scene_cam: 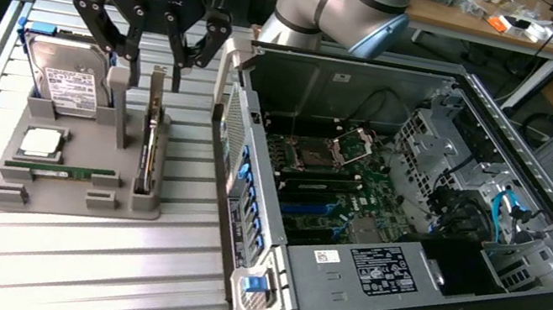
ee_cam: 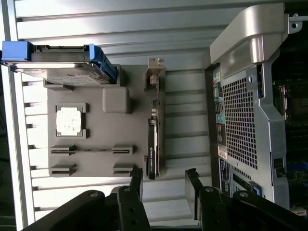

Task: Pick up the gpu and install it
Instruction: 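Pick up the gpu and move the gpu toward the slot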

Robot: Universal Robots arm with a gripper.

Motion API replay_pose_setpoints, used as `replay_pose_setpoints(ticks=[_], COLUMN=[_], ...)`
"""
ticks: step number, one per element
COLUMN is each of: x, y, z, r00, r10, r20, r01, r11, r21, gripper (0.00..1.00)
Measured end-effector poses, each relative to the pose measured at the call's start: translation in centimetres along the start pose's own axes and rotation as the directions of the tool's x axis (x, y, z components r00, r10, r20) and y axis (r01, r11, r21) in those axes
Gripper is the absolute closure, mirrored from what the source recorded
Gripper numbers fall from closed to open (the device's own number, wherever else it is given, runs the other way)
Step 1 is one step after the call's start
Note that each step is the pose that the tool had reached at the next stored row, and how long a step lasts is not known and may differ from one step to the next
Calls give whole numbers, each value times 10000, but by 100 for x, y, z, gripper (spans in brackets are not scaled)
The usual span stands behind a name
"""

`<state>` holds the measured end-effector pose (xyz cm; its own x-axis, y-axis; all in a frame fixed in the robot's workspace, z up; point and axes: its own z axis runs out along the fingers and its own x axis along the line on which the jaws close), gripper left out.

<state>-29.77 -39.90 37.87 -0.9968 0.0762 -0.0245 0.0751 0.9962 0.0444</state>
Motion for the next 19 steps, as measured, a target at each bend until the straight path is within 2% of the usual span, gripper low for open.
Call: replay_pose_setpoints(ticks=[19], x=[24], y=[-6], z=[102], r00=[10000], r10=[0], r20=[-1], r01=[0], r11=[10000], r21=[1], gripper=[52])
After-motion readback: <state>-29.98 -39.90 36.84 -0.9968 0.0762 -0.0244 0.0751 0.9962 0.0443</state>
